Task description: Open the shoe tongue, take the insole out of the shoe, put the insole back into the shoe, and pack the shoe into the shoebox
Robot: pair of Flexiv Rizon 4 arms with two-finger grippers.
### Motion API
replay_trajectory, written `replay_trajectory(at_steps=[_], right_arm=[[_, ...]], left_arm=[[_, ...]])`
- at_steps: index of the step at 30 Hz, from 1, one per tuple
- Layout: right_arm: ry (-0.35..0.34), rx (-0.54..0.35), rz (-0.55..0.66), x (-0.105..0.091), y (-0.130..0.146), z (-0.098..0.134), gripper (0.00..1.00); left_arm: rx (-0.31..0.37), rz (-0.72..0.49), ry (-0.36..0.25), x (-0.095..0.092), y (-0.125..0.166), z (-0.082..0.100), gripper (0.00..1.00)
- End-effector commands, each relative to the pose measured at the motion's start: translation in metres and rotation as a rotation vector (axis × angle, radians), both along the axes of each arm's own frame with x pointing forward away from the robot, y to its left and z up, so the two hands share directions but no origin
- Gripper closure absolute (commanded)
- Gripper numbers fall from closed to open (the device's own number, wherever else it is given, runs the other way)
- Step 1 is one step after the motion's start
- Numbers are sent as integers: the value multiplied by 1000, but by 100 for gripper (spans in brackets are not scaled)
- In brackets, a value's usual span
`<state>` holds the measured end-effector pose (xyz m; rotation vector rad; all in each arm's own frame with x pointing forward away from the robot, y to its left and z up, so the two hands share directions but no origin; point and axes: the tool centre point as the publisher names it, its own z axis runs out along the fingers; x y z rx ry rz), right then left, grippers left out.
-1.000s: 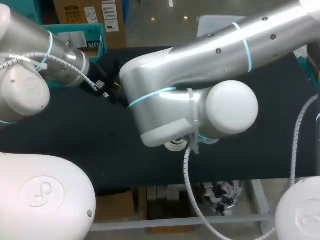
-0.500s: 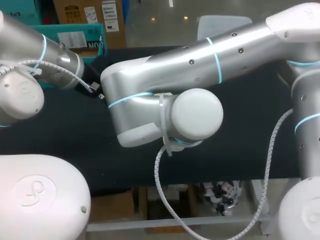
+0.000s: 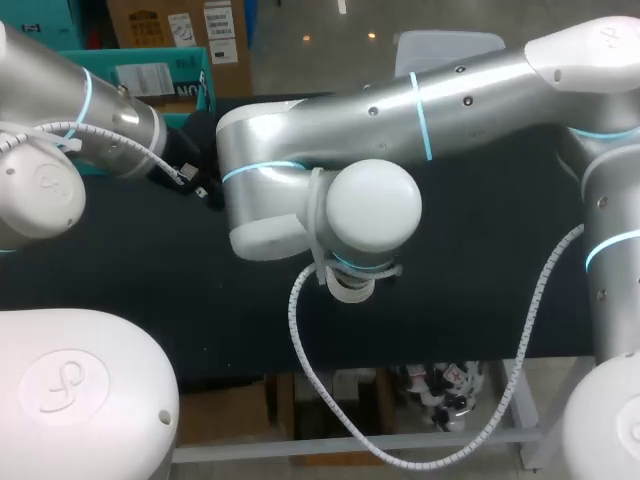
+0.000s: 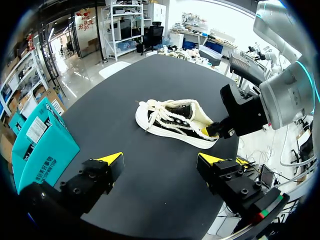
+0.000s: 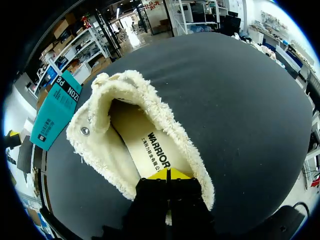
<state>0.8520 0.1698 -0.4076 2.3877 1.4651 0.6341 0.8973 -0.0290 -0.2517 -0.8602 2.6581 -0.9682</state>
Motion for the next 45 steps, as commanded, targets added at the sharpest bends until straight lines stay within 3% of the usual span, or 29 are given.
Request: replay_trajectory(at_steps=[1,6,10,17,23,27,28,29,30,32,35,37,39,45], right_arm=[[16,52,-10,7,-11,14,100],[-42,133,3,2,-19,43,100],[-74,257,77,0,-32,61,100],[-109,445,300,0,-63,86,98],[-118,517,418,11,-82,96,72],[-114,535,477,18,-86,99,51],[-112,539,491,19,-86,99,44],[-109,540,510,21,-87,100,26],[-100,542,524,23,-87,100,14],[-97,559,562,25,-89,102,0],[-67,586,631,30,-94,104,0],[-26,597,688,35,-97,103,0],[58,557,578,44,-97,104,0],[58,557,578,44,-97,104,0]], left_arm=[[5,-1,5,0,-5,0,0],[0,-15,13,-2,-15,1,0],[-13,-1,54,-6,-22,0,0],[-42,39,224,-16,-41,-13,0],[-18,54,323,-19,-65,-31,0],[26,73,350,-14,-79,-37,0],[29,78,356,-14,-81,-38,0],[43,87,366,-12,-85,-40,0],[43,88,380,-11,-87,-41,0],[43,102,408,-9,-92,-43,0],[47,110,473,-6,-99,-51,0],[104,70,497,-7,-106,-59,0],[104,70,497,-7,-106,-59,0],[104,70,497,-7,-106,-59,0]])
